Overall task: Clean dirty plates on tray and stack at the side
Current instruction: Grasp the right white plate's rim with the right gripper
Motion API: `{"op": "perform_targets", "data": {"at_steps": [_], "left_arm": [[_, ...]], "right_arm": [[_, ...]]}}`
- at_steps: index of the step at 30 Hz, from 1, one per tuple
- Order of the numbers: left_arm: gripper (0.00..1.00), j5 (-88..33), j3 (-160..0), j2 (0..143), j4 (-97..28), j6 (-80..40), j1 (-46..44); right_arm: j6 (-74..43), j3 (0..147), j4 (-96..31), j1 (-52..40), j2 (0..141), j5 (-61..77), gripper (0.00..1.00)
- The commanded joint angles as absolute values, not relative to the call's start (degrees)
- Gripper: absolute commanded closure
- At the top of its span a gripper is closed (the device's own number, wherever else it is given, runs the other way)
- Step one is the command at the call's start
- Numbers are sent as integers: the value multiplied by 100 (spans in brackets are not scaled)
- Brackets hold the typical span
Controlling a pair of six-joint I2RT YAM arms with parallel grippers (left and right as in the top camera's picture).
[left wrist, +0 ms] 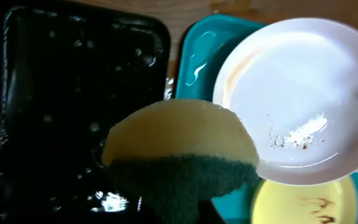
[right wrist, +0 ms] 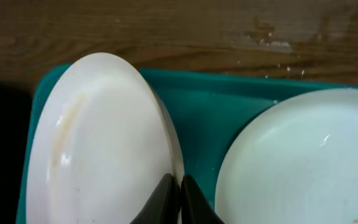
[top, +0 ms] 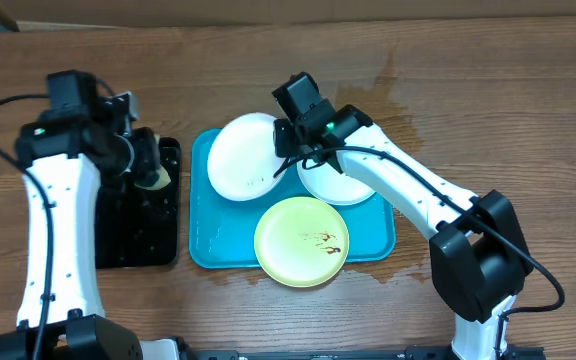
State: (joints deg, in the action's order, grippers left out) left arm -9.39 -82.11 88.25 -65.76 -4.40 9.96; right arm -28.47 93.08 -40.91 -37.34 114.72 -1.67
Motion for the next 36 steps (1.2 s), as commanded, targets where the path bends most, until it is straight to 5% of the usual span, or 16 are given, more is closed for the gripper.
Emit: {"op": "perform_targets", "data": {"at_steps": [1, 6, 9, 12, 21, 26, 28, 31, 36], "left_arm": [[96, 89, -8263, 9000, -6672, -733, 652], [96, 38, -8263, 9078, -6683, -773, 473], [96, 40, -8263, 9080, -6702, -779, 473], [96, 40, -8261, 9080, -6718, -777, 473], [96, 38, -8261, 9113, -6737, -779, 473], [96, 14, -8261, 9113, -6772, -797, 473], [96, -3, -8261, 9113, -6820, -803, 473], [96, -1, -8261, 9113, -6888, -819, 473], [96, -1, -8261, 9113, -6901, -819, 473]], "right_arm": [[-3693, 9356, -4191, -3881, 11522, -27, 94], [-4794, 9142, -4318, -4038, 11609, -27, 86], [-3739, 9190, -4252, -4042, 11607, -25, 57], [-1173, 9677, -4740, -3752, 11607, 609, 16], [810, 10543, -5186, -2882, 11609, 1472, 25], [1608, 10541, -4827, -2991, 11865, 1472, 22], [1608, 10538, -4633, -3085, 11942, 1470, 10], [1481, 10471, -4427, -3186, 11961, 1500, 12], [1553, 10197, -3889, -3402, 11981, 1417, 44]]}}
